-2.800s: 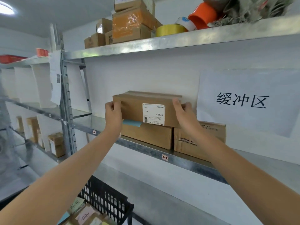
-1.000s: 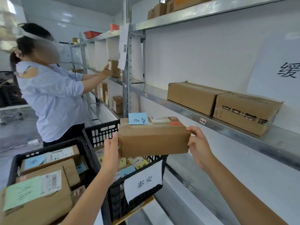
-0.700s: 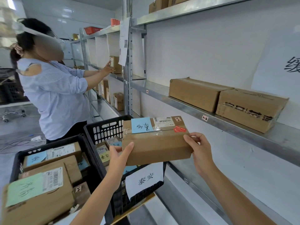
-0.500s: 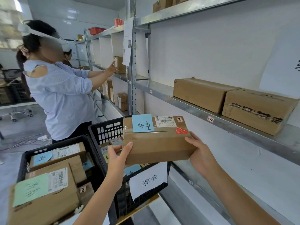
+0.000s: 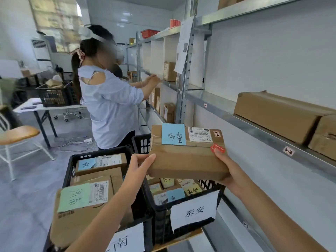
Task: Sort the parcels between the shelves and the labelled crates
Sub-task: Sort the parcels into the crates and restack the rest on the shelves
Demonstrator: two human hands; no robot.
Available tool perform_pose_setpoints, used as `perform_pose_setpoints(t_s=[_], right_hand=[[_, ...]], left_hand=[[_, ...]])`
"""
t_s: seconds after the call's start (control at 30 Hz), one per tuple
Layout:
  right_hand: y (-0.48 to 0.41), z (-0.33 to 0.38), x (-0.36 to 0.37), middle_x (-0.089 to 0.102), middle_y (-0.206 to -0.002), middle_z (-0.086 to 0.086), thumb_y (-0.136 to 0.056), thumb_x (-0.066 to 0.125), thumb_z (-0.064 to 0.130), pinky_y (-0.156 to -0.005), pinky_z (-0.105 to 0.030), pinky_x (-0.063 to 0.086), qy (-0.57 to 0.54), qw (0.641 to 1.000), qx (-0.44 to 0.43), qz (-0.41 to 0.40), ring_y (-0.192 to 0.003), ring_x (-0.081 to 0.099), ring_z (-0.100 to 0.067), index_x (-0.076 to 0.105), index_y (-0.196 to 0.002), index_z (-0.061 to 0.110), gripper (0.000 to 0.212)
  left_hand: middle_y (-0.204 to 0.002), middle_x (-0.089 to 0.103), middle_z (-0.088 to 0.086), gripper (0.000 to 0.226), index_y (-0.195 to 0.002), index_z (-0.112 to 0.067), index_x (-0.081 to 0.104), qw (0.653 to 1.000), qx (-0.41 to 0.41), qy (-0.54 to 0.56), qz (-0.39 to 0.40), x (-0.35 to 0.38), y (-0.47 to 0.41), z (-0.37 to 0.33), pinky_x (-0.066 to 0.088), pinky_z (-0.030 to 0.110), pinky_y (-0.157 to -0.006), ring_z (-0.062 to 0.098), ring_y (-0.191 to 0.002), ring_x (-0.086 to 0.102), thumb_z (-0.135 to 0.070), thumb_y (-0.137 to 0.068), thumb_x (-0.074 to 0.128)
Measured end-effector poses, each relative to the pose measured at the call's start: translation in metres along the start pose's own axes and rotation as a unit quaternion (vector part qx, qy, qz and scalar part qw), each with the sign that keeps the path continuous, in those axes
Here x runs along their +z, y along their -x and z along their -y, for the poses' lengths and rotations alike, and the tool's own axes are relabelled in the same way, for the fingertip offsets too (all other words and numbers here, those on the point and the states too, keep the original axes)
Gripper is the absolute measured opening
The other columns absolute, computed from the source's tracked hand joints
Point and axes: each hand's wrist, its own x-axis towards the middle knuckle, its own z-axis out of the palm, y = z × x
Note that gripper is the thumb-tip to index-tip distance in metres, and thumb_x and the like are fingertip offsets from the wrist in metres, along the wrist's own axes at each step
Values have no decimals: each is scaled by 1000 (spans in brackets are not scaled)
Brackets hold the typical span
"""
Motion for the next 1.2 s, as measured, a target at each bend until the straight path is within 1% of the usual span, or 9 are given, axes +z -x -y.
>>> perform_pose_setpoints(t_s=[0.13,0.27,0.4,0.5,0.63,0.77,0.97,1.07,1.2], right_hand=[[-41,3,0,71,-119,-8,-68,85,45,-92,-48,56,-8,999,6,-40,-111,66,-27,61,-125,26,64],[-91,13,-6,69,-121,-8,-65,87,46,-97,-49,52,31,997,18,-64,-113,64,-27,61,-125,26,69],[-141,16,-12,68,-120,-10,-62,89,44,-92,-47,55,53,994,43,-87,-111,63,-29,59,-125,25,72],[-171,10,-9,68,-120,-11,-66,87,44,-91,-46,55,67,992,66,-84,-111,64,-30,60,-124,24,66],[-210,-11,0,70,-118,-10,-63,89,45,-99,-50,51,116,987,81,-73,-110,64,-30,59,-128,22,75],[-243,-35,10,74,-111,-10,-58,91,45,-85,-44,58,134,983,109,-56,-104,68,-30,62,-125,20,77],[-297,-63,31,77,-99,-5,-55,93,47,-62,-33,59,138,982,130,-16,-98,70,-28,68,-118,26,72],[-319,-76,39,74,-107,-9,-53,92,49,-63,-34,59,129,979,158,-5,-100,69,-29,68,-117,30,70],[-345,-92,43,71,-111,-13,-59,90,47,-59,-34,58,127,974,187,2,-100,68,-32,66,-120,27,68]], left_hand=[[-118,65,-2,21,-109,-27,65,998,30,-5,-51,-9,-26,1,43,37,-107,12,-115,60,-42,-99,53],[-122,61,-9,24,-120,-29,62,996,37,-41,-76,-5,-50,20,42,30,-104,7,-119,55,-37,-101,50],[-121,58,-16,25,-125,-28,59,994,26,-67,-87,9,-77,36,37,11,-82,-6,-111,52,-32,-103,48],[-120,59,-13,23,-124,-26,59,994,0,-52,-98,20,-92,47,38,11,-80,-7,-108,52,-28,-103,47],[-118,60,-14,22,-122,-28,59,991,-36,-39,-119,27,-112,63,39,13,-79,-6,-107,52,-27,-103,47],[-115,60,-17,20,-119,-33,58,987,-71,-34,-140,29,-132,79,40,13,-74,-8,-104,54,-28,-102,48],[-127,56,-12,33,-134,-25,52,979,-85,-84,-164,24,-169,95,37,12,-82,-4,-111,51,-27,-101,51],[-127,54,-12,30,-130,-28,52,975,-83,-115,-170,23,-187,95,39,17,-89,-3,-111,50,-29,-100,52],[-128,53,-12,22,-121,-33,55,973,-84,-140,-166,22,-210,95,39,23,-97,-1,-116,50,-29,-99,54]])
